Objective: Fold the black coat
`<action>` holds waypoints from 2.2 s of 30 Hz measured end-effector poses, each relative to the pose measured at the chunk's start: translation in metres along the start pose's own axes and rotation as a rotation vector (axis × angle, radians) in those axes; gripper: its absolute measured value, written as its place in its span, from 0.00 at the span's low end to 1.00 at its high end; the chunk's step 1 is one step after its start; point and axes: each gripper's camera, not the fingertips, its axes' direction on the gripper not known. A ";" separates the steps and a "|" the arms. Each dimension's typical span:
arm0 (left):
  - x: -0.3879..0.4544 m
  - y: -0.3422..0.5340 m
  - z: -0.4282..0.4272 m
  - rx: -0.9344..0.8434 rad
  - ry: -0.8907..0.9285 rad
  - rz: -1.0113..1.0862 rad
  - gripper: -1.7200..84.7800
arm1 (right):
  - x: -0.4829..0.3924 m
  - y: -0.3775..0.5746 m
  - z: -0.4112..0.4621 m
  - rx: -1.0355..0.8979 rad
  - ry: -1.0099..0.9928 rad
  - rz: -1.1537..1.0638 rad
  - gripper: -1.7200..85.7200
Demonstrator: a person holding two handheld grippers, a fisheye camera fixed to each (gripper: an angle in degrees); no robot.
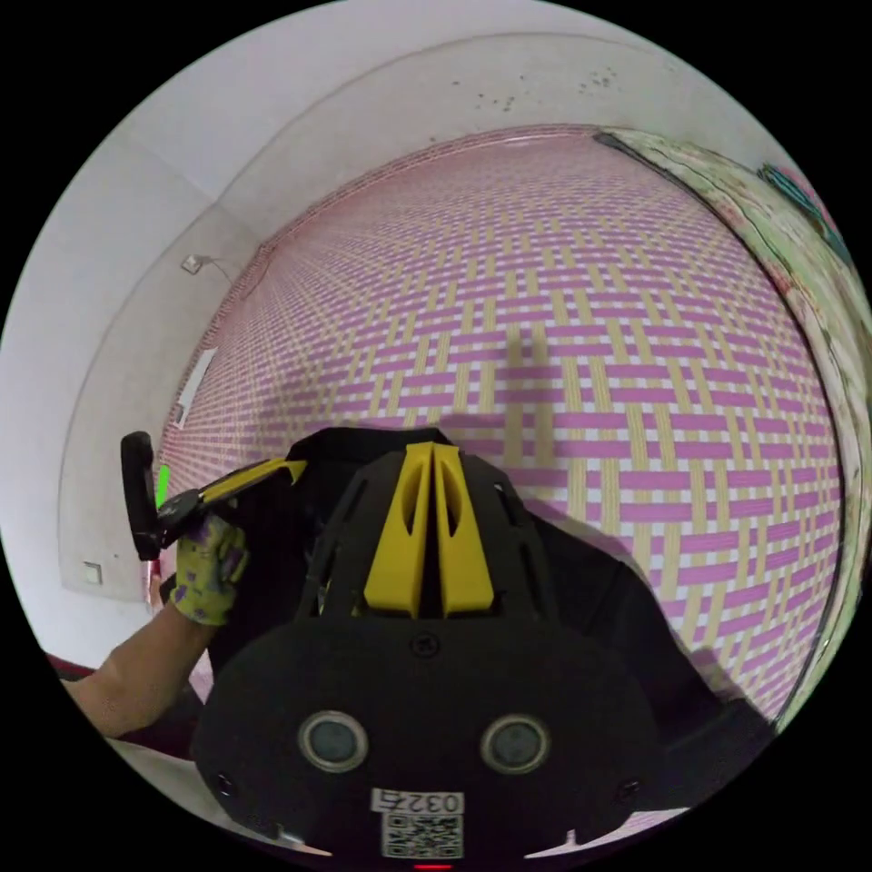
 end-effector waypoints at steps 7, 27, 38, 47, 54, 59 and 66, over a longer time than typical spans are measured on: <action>0.017 -0.003 0.014 -0.046 -0.073 0.092 0.05 | 0.016 0.016 -0.016 0.043 -0.088 -0.038 0.14; -0.038 -0.028 0.035 -0.061 0.147 -0.003 0.06 | 0.037 -0.059 0.008 0.033 -0.045 -0.091 0.01; -0.171 0.215 -0.081 0.016 0.187 -0.093 0.01 | 0.032 0.201 -0.083 -0.044 -0.289 0.036 0.06; -0.212 0.347 -0.097 -0.001 0.296 -0.337 0.02 | 0.004 0.262 -0.096 -0.175 -0.373 0.186 0.09; -0.313 0.335 -0.151 0.100 0.014 -0.438 0.01 | -0.038 0.269 -0.125 -0.143 -0.297 0.172 0.09; -0.397 0.317 -0.123 -0.060 0.002 -0.523 0.01 | -0.034 0.291 -0.139 -0.108 -0.251 0.298 0.09; -0.362 0.314 -0.150 0.103 0.150 -0.424 0.01 | -0.034 0.313 -0.156 -0.082 -0.275 0.354 0.09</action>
